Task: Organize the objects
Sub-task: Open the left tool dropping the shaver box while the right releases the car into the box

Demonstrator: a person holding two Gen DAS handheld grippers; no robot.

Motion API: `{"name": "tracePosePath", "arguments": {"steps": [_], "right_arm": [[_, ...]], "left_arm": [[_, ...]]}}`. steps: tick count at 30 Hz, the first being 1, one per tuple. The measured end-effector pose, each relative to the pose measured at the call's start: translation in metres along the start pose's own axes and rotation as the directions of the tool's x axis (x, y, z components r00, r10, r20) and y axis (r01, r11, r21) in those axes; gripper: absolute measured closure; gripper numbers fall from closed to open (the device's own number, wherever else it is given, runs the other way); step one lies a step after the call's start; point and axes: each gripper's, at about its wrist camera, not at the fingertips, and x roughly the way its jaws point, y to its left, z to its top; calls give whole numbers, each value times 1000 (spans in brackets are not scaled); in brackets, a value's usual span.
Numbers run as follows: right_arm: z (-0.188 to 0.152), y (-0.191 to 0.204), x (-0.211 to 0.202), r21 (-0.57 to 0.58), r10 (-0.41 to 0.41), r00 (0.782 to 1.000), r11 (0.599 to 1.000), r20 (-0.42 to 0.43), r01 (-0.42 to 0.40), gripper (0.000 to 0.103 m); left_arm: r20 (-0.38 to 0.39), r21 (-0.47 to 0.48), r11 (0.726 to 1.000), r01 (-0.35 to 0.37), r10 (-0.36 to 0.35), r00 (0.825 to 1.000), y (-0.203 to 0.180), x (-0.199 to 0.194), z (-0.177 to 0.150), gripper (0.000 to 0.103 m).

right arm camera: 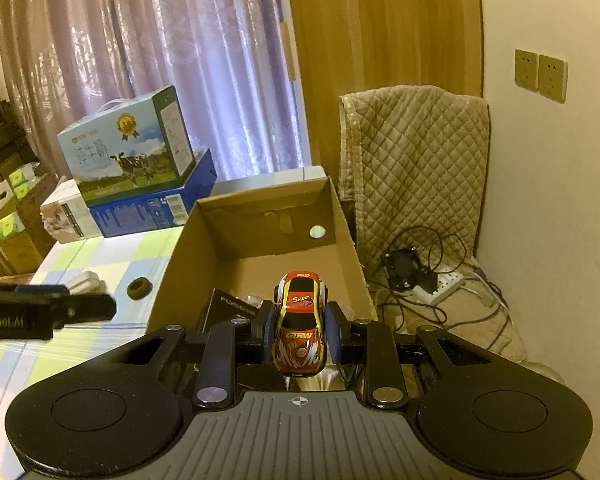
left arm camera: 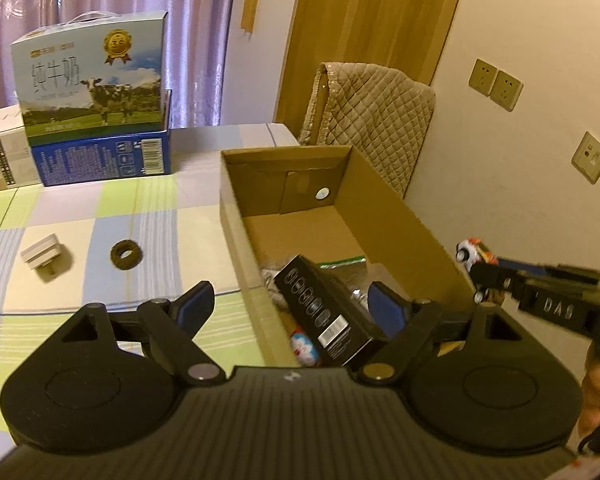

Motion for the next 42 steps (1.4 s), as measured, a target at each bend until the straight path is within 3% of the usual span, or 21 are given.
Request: {"name": "tracePosePath", "arguments": {"steps": [19, 21, 23, 33, 42], "right_arm": [[14, 7, 17, 7, 55, 998, 998, 26, -56, 78], [18, 3, 21, 26, 58, 998, 998, 22, -59, 63], [20, 0, 19, 41, 54, 998, 998, 37, -55, 54], [2, 0, -2, 104, 66, 998, 992, 17, -68, 54], [-11, 29, -32, 97, 110, 994, 989, 20, -111, 54]], "left_arm": [[-24, -13, 1000, -22, 21, 999, 14, -6, -19, 19], [-27, -17, 1000, -21, 20, 999, 17, -6, -21, 19], [-28, -21, 999, -24, 24, 999, 19, -8, -22, 19], [-32, -46, 998, -35, 33, 999, 28, -23, -37, 19], [-38, -49, 996, -72, 70, 997, 37, -51, -57, 17]]}}
